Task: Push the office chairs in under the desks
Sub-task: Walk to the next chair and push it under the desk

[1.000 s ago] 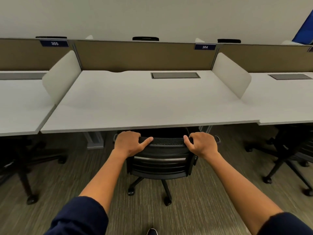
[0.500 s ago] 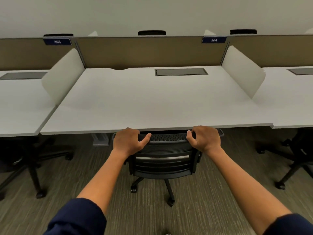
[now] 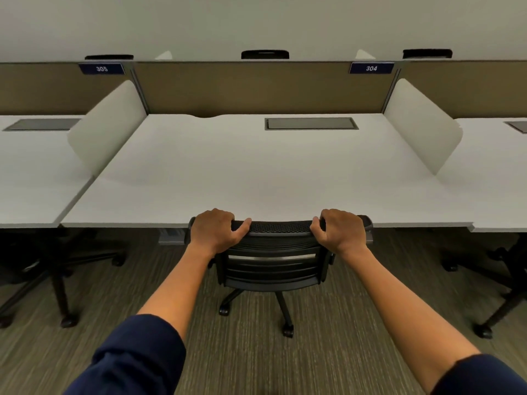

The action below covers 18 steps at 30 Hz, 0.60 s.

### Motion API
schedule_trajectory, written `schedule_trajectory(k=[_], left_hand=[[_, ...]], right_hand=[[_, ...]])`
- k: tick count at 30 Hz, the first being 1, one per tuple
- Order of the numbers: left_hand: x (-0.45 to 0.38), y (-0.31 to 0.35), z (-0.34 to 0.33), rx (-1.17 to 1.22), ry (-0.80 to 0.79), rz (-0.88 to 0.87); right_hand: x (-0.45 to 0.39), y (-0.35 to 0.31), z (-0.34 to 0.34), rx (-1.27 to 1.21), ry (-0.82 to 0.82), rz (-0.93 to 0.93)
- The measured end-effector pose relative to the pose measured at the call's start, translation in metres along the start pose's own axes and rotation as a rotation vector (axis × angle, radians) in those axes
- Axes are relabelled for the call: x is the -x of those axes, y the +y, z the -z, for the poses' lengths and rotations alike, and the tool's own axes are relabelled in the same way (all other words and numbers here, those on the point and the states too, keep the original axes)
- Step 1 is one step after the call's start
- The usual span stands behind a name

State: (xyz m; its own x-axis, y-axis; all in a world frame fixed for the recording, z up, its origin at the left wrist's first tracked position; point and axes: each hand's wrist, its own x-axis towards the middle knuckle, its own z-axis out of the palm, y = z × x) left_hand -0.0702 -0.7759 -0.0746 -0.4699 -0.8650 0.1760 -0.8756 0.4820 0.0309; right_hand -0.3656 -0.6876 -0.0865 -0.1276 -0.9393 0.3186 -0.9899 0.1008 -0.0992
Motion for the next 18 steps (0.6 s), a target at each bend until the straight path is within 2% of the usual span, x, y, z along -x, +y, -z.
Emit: schedule_trajectory(k=[14,18], left_hand=[[-0.02,-0.007,-0.004,0.004,-0.107,0.008],[-0.011,0.005,-0.002,0.073,-0.043,0.05]], right_hand=[[-0.014,0.005,-0.012,-0.025,-0.006,0.025],[-0.012,0.005,-0.01,-0.052,0.019,0.039]])
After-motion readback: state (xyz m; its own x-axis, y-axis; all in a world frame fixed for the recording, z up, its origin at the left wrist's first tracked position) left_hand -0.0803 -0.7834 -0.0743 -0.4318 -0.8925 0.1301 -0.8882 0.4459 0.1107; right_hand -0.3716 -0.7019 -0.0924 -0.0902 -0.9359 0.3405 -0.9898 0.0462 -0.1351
